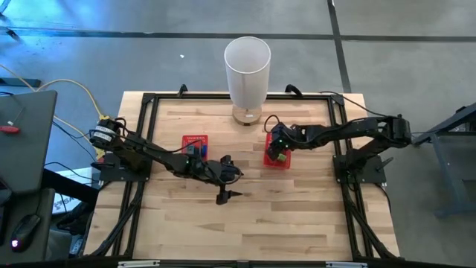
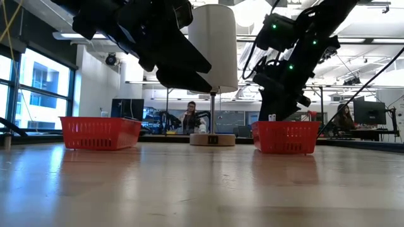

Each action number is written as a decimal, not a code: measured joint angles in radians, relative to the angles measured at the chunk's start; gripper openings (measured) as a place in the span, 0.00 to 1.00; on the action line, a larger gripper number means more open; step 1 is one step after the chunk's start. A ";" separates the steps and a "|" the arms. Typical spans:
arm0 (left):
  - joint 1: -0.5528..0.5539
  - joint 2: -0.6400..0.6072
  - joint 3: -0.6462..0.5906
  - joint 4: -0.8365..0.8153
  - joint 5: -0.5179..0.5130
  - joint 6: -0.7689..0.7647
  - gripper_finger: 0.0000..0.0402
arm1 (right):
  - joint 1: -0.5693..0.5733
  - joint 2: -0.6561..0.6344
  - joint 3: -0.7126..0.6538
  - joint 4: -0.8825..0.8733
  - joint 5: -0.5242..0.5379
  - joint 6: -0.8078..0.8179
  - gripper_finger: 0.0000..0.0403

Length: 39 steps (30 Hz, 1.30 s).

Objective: Pick & Place Office items
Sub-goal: Return to Home Position

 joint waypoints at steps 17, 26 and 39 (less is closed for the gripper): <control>-0.007 0.000 0.000 0.008 -0.021 -0.034 0.92 | 0.035 -0.179 0.031 -0.043 0.005 -0.037 0.45; -0.009 -0.176 0.000 -0.236 -0.096 -0.065 0.76 | 0.132 -0.335 0.032 -0.170 0.059 -0.074 0.09; -0.038 -0.516 0.000 -0.679 -0.171 -0.125 0.05 | 0.239 -0.535 0.032 -0.423 0.133 -0.053 0.01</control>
